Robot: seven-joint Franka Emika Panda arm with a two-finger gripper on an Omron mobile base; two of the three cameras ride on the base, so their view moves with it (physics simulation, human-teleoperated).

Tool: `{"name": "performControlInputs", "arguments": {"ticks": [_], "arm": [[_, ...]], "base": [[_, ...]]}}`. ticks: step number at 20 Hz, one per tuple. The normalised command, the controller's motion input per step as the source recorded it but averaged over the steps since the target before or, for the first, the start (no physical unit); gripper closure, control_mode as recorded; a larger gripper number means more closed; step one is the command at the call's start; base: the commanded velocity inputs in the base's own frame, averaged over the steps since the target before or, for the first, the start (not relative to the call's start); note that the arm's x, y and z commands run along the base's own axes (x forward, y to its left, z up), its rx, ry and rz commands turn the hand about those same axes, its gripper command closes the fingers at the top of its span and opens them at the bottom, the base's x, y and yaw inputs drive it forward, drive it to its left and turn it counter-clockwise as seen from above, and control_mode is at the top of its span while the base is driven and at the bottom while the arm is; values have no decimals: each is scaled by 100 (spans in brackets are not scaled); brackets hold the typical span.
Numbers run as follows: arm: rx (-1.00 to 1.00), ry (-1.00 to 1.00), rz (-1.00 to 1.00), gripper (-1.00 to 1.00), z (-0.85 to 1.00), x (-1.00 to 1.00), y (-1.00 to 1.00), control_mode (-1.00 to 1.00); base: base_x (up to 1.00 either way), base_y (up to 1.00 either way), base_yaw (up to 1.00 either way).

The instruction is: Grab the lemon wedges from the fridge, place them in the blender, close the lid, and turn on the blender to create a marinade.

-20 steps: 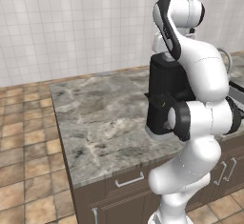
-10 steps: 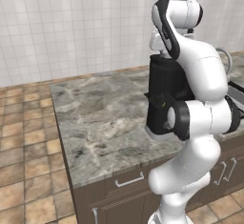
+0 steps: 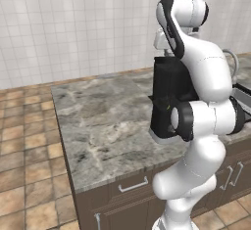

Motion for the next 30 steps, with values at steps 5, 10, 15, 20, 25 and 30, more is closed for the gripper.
{"name": "performControlInputs", "arguments": {"ticks": [5,10,15,20,25,30], "arm": [[0,-25,10,100,-5,-10,0,-100],[0,-18,0,100,0,0,0,-100],[0,-4,0,100,0,0,0,-100],[0,-10,0,100,-2,1,0,-100],[0,-17,0,100,-8,0,0,-100],[0,-8,0,100,-13,12,2,-100]], "base": [[0,0,0],[0,0,0],[0,0,0],[0,0,0],[0,0,0],[0,0,0]]}}
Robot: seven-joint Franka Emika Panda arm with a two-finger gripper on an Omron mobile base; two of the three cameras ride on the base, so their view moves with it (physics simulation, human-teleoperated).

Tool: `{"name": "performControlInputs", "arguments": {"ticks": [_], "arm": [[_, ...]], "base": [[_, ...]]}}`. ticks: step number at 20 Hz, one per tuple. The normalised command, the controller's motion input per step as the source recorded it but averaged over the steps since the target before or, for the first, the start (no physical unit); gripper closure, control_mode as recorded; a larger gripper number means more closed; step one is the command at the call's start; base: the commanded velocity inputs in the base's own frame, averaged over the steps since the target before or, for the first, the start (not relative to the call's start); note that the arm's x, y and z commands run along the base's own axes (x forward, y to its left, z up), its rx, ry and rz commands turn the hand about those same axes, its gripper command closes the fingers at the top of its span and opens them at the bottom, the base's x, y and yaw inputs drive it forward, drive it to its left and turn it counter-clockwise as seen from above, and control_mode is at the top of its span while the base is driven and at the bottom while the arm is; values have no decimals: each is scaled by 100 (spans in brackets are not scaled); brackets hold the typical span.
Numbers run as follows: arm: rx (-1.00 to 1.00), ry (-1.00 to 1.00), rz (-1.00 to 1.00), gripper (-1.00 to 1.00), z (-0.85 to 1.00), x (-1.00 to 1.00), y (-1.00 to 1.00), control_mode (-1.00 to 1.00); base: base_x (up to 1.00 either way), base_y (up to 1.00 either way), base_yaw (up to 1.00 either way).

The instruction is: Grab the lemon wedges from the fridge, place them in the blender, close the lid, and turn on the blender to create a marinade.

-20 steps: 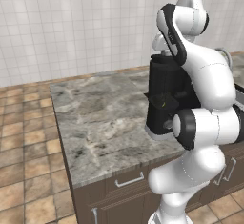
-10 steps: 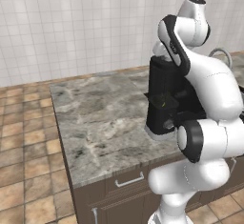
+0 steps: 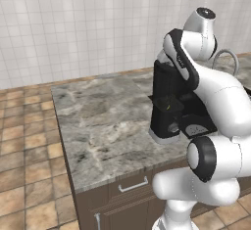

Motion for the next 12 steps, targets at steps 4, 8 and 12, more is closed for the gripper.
{"name": "performControlInputs", "arguments": {"ticks": [4,8,12], "arm": [[-2,4,0,100,-16,1,5,-100],[-1,11,0,100,0,2,4,-100],[0,4,0,100,-1,0,0,-100]], "base": [[0,0,0],[0,0,0],[0,0,0]]}}
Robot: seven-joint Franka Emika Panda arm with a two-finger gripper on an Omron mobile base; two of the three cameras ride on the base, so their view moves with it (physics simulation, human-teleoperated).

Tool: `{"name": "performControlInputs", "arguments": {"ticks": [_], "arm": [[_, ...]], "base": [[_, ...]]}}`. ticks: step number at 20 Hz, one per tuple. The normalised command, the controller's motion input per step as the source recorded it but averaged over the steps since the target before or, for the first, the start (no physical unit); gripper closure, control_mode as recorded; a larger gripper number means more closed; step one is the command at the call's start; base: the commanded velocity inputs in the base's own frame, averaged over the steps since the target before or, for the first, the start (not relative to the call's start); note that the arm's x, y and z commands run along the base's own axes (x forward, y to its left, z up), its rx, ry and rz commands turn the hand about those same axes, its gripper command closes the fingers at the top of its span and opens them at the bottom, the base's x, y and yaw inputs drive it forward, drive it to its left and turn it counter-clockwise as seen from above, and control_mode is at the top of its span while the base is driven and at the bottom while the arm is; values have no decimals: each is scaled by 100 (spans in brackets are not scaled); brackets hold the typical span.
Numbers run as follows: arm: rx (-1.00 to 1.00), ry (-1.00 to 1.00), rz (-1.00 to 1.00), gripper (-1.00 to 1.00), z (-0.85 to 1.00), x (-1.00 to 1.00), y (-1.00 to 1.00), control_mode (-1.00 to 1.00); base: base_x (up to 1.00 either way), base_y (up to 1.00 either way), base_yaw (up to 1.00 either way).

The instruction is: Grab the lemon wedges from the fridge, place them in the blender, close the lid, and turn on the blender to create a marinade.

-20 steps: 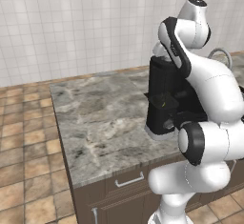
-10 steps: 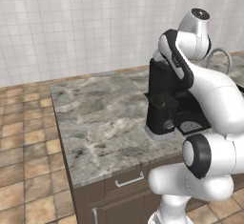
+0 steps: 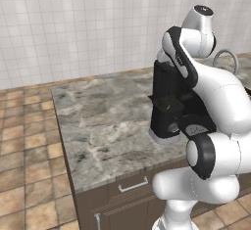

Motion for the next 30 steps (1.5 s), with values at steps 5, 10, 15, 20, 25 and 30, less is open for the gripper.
{"name": "performControlInputs", "arguments": {"ticks": [5,10,15,20,25,30], "arm": [[0,1,0,100,-16,0,0,-100],[0,0,0,-100,-1,0,0,-100],[0,0,0,-100,0,0,0,-100],[0,0,0,-100,0,0,1,-100],[0,-1,0,-100,4,-1,0,-100],[0,-9,0,-100,9,-18,0,-100]], "base": [[0,0,0],[0,0,0],[0,0,0],[0,0,0],[0,0,0],[0,0,0]]}}
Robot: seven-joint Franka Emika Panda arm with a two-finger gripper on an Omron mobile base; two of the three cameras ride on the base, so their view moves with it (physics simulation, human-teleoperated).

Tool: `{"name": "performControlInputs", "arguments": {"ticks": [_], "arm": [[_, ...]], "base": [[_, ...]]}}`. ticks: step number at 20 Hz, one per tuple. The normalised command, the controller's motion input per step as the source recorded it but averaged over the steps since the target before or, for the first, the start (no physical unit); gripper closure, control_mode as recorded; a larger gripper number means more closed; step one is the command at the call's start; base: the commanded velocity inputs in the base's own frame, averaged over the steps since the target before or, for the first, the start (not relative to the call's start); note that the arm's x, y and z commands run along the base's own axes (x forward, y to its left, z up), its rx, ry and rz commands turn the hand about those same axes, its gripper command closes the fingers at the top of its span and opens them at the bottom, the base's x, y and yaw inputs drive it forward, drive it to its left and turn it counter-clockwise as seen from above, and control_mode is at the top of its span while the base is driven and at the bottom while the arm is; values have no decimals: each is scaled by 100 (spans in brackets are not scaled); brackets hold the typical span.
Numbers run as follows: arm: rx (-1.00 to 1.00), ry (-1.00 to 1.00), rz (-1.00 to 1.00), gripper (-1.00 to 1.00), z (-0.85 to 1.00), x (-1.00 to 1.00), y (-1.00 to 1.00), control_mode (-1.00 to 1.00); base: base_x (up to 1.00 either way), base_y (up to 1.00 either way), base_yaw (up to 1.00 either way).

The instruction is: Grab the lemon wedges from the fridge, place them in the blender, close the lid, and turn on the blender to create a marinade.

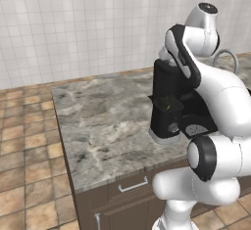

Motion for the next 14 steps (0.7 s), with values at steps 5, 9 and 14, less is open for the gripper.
{"name": "performControlInputs", "arguments": {"ticks": [5,9,14], "arm": [[0,-14,0,-100,12,-32,0,-100],[0,-13,0,-100,2,-54,0,-100],[0,-10,0,-100,0,-63,0,-100]], "base": [[0,0,0],[0,0,0],[0,0,0]]}}
